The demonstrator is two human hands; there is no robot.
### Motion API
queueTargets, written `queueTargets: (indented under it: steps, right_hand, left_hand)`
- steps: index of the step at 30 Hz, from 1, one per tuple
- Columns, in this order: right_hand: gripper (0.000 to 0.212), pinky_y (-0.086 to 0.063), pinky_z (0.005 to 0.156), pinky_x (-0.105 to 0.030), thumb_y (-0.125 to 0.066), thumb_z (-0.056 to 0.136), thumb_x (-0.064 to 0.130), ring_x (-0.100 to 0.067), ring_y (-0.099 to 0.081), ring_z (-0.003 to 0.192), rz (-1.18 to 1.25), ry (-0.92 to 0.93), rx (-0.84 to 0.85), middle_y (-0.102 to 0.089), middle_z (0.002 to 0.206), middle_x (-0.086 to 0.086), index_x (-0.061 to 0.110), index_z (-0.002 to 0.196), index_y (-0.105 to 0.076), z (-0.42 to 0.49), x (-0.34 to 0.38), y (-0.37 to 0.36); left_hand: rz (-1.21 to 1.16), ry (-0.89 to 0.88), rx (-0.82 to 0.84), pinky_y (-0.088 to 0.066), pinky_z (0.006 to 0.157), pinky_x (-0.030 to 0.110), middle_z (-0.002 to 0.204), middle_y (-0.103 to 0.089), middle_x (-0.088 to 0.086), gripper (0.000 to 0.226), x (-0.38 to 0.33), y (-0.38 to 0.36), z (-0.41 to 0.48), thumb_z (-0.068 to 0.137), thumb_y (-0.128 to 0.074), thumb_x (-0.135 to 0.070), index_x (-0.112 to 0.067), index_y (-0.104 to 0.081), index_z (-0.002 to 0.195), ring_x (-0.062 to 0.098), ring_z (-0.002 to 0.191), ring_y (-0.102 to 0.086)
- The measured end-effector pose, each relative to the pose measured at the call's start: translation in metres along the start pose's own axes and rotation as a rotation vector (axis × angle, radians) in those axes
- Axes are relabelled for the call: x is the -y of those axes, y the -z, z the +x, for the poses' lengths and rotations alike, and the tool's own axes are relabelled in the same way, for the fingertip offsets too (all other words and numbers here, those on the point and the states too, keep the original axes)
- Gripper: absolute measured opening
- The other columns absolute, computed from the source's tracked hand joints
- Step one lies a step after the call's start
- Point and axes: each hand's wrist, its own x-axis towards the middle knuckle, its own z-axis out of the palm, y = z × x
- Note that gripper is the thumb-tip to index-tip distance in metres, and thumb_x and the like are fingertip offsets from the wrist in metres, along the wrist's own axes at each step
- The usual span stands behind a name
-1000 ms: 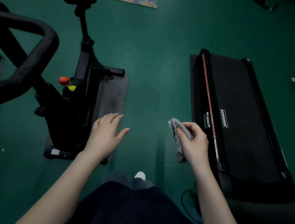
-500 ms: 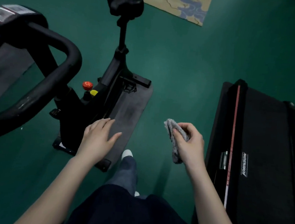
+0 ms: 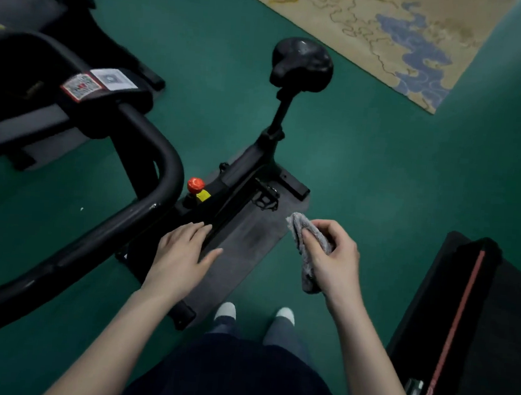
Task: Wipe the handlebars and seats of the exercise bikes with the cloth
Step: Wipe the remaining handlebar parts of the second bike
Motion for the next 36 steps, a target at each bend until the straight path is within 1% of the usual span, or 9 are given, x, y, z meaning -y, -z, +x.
queueTargets:
  steps: [4,10,14,19,23,31,32,34,36]
  right_hand:
    - [0.014,-0.044,0.067,-0.016,-0.069,0.084,0.012,0.001,-0.059,0.072,0.023,0.058,0.135,-0.066,0.075,0.015,0.025,0.081,-0.066,0.044,0.009,-0.008]
    - [0.017,-0.047,0.074,-0.023,-0.068,0.084,0.011,-0.006,-0.062,0.08,0.009,0.215,0.458,-0.068,0.079,0.014,0.027,0.08,-0.065,0.107,0.025,-0.018]
    - [0.017,-0.044,0.067,-0.011,-0.068,0.084,0.01,0.0,-0.062,0.076,0.016,0.346,0.654,-0.067,0.078,0.017,0.027,0.079,-0.065,0.139,0.039,-0.025]
    - [0.013,-0.043,0.07,-0.013,-0.068,0.084,0.009,0.0,-0.061,0.075,0.039,0.435,0.874,-0.068,0.078,0.012,0.022,0.08,-0.066,0.151,0.061,-0.041]
    - [0.01,-0.046,0.073,-0.019,-0.067,0.086,0.01,-0.007,-0.062,0.08,0.085,0.511,1.013,-0.067,0.081,0.009,0.019,0.081,-0.066,0.149,0.084,-0.051]
    - [0.014,-0.049,0.072,-0.026,-0.066,0.088,0.008,-0.009,-0.063,0.079,0.252,0.695,1.212,-0.067,0.083,0.01,0.022,0.087,-0.067,0.124,0.155,-0.079]
    - [0.015,-0.048,0.073,-0.024,-0.066,0.087,0.007,-0.008,-0.063,0.08,0.252,0.716,1.24,-0.068,0.083,0.011,0.022,0.087,-0.067,0.117,0.162,-0.085]
    - [0.015,-0.047,0.075,-0.019,-0.065,0.087,0.007,-0.007,-0.064,0.085,0.247,0.759,1.296,-0.068,0.086,0.01,0.022,0.089,-0.068,0.102,0.174,-0.098]
    - [0.013,-0.048,0.077,-0.023,-0.065,0.088,0.008,-0.01,-0.064,0.088,0.242,0.796,1.348,-0.068,0.089,0.008,0.02,0.091,-0.068,0.088,0.184,-0.11]
  left_hand:
    - [-0.024,0.146,-0.071,-0.017,0.115,0.035,0.148,-0.04,0.001,0.057,-0.007,0.005,0.008,0.095,-0.046,-0.048,-0.018,-0.041,0.143,0.018,0.14,-0.03]
    - [-0.098,0.451,-0.163,-0.011,0.117,0.033,0.154,-0.03,-0.003,0.059,-0.034,0.006,0.012,0.097,-0.037,-0.052,-0.022,-0.03,0.148,0.015,0.143,-0.02]
    - [-0.137,0.644,-0.219,-0.014,0.118,0.035,0.155,-0.027,-0.003,0.061,-0.054,0.006,0.008,0.097,-0.034,-0.053,-0.022,-0.026,0.149,0.016,0.144,-0.02]
    - [-0.191,0.842,-0.346,-0.016,0.117,0.035,0.155,-0.028,-0.002,0.062,-0.075,0.005,-0.01,0.097,-0.033,-0.054,-0.021,-0.028,0.149,0.016,0.143,-0.022]
    - [-0.215,0.965,-0.478,-0.018,0.116,0.034,0.151,-0.035,0.0,0.061,-0.089,0.005,-0.032,0.096,-0.039,-0.05,-0.017,-0.032,0.147,0.016,0.14,-0.028]
    - [-0.321,1.187,-0.809,-0.021,0.114,0.034,0.148,-0.04,-0.003,0.057,-0.094,0.023,-0.076,0.094,-0.044,-0.046,-0.018,-0.038,0.144,0.014,0.136,-0.033]
    - [-0.329,1.207,-0.853,-0.023,0.114,0.034,0.146,-0.041,-0.003,0.057,-0.091,0.027,-0.082,0.094,-0.044,-0.046,-0.019,-0.038,0.144,0.014,0.134,-0.034]
    - [-0.365,1.248,-0.941,-0.025,0.114,0.035,0.146,-0.041,-0.004,0.059,-0.085,0.035,-0.093,0.093,-0.04,-0.05,-0.021,-0.036,0.144,0.013,0.134,-0.034]
    - [-0.417,1.286,-1.039,-0.024,0.113,0.032,0.147,-0.038,-0.006,0.063,-0.078,0.044,-0.105,0.091,-0.036,-0.056,-0.025,-0.034,0.145,0.012,0.136,-0.032]
